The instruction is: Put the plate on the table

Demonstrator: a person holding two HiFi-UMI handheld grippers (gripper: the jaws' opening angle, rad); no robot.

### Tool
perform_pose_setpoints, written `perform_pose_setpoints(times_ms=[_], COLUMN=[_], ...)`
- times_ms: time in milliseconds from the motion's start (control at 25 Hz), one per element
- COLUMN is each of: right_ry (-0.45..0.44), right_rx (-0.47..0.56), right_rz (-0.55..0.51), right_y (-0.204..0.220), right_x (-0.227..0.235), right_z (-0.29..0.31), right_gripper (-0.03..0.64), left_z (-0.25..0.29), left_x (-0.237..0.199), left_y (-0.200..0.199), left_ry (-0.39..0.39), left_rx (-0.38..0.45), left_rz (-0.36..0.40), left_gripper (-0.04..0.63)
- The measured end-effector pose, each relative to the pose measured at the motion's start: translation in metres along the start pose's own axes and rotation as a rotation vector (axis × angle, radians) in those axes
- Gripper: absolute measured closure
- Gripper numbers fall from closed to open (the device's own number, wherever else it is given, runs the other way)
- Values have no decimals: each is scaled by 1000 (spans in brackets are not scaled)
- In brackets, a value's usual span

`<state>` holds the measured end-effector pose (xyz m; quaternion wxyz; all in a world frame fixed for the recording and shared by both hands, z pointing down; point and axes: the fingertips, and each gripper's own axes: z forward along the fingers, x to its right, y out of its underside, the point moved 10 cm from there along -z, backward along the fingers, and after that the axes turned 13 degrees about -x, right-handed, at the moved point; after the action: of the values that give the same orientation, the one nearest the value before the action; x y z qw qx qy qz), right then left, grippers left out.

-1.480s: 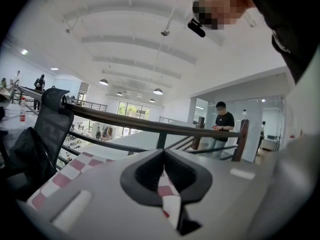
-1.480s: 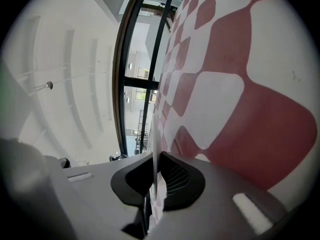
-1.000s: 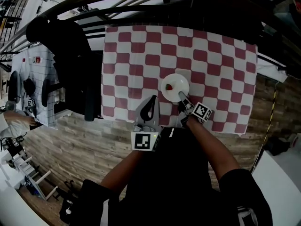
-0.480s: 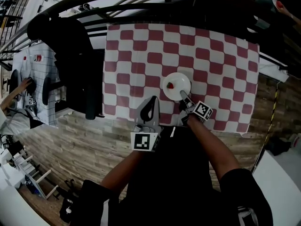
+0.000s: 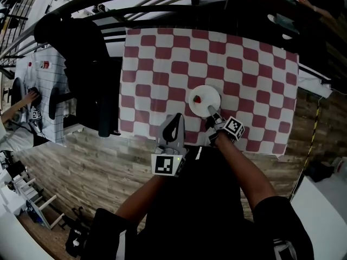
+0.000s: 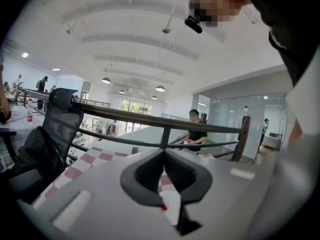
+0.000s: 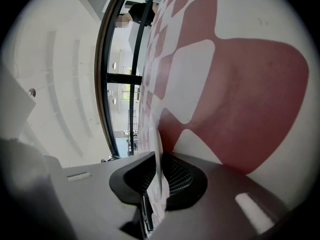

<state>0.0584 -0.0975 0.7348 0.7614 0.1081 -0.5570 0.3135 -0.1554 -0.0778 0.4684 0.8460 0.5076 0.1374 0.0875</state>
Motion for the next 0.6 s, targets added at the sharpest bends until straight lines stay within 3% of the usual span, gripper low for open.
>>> perform_pose_setpoints(times_ms=[480, 600], right_ry=[116, 171], right_rx=[-39, -38], right_rz=[31, 39], right_y=[0, 1], right_x=[-8, -9], right_z=[-3, -7], right_gripper=[506, 509], left_z=[-2, -2], left_x=[7, 11], left_y=[10, 7], left_ry=[-4, 14], left_rx=[-54, -33], left_rz=[7, 44], left_gripper=[586, 586])
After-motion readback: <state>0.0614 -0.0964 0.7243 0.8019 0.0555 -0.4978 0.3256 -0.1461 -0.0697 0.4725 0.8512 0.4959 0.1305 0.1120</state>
